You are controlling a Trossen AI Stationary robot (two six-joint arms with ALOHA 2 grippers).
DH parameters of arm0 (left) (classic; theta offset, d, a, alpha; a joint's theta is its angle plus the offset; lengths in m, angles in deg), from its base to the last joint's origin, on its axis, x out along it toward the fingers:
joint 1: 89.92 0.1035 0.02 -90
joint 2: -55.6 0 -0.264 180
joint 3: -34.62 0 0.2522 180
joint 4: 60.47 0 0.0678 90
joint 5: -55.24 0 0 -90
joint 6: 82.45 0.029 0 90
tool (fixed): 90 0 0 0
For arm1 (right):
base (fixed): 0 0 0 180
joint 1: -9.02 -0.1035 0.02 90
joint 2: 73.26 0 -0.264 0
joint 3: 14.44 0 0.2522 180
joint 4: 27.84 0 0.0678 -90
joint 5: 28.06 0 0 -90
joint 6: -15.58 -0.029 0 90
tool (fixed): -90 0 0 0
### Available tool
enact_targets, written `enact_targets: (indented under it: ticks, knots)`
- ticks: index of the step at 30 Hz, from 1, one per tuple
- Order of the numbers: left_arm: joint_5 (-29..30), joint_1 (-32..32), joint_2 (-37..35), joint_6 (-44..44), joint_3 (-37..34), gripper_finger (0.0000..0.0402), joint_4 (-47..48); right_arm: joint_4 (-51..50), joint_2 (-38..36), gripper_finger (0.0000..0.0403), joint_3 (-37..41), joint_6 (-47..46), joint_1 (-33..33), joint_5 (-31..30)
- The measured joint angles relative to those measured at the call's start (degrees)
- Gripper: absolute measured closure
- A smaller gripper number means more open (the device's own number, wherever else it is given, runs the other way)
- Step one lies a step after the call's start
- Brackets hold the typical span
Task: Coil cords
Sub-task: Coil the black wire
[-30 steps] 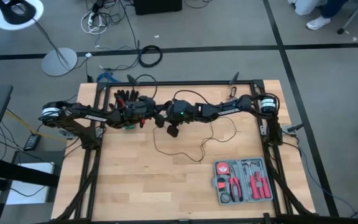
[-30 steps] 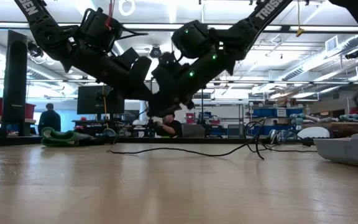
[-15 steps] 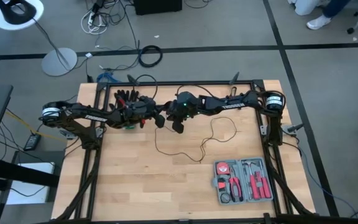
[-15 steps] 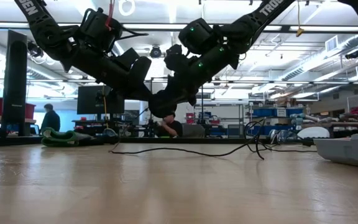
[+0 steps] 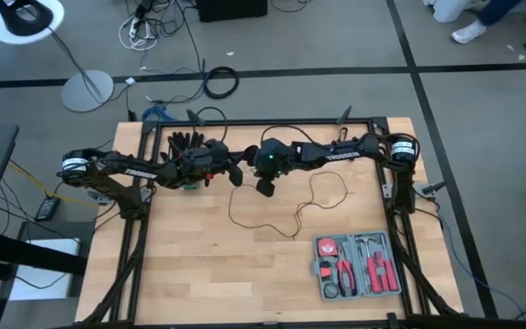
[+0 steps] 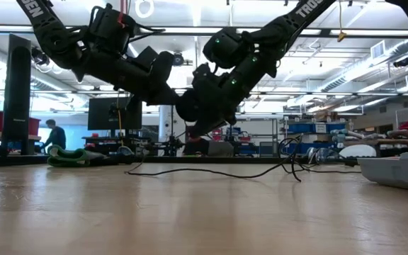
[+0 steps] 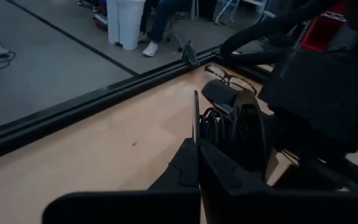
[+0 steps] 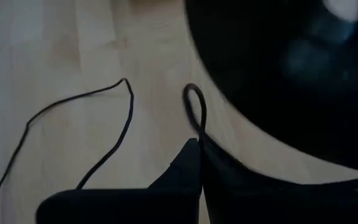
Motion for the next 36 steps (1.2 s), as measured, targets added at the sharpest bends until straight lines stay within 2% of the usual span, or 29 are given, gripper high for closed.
enact_targets:
  ticks: [10, 12, 14, 24, 36]
  knots:
    - [-1.49, 0.02, -0.02, -0.25, -0.02, 0.0401, -3.33, -3.33, 0.42, 0.0399, 0.02, -0.24, 0.32, -0.33]
    - [-2.34, 0.08, -0.02, -0.31, -0.02, 0.0402, -4.24, -3.10, 0.55, 0.0399, 0.02, -1.03, 0.37, -2.31]
    - [-2.43, 0.13, -0.04, -0.57, -0.02, 0.0402, -4.46, -1.62, 0.70, 0.0399, 0.02, -1.29, 0.35, -3.96]
    - [-1.27, 0.17, -0.20, -0.99, 0.00, 0.0401, -2.67, 7.56, 0.87, 0.0399, 0.11, -2.36, 0.36, -4.30]
    - [-0.48, -0.07, -0.15, 1.49, 0.07, 0.0401, -0.30, 10.64, 0.90, 0.0399, 0.11, -2.82, -0.14, -5.65]
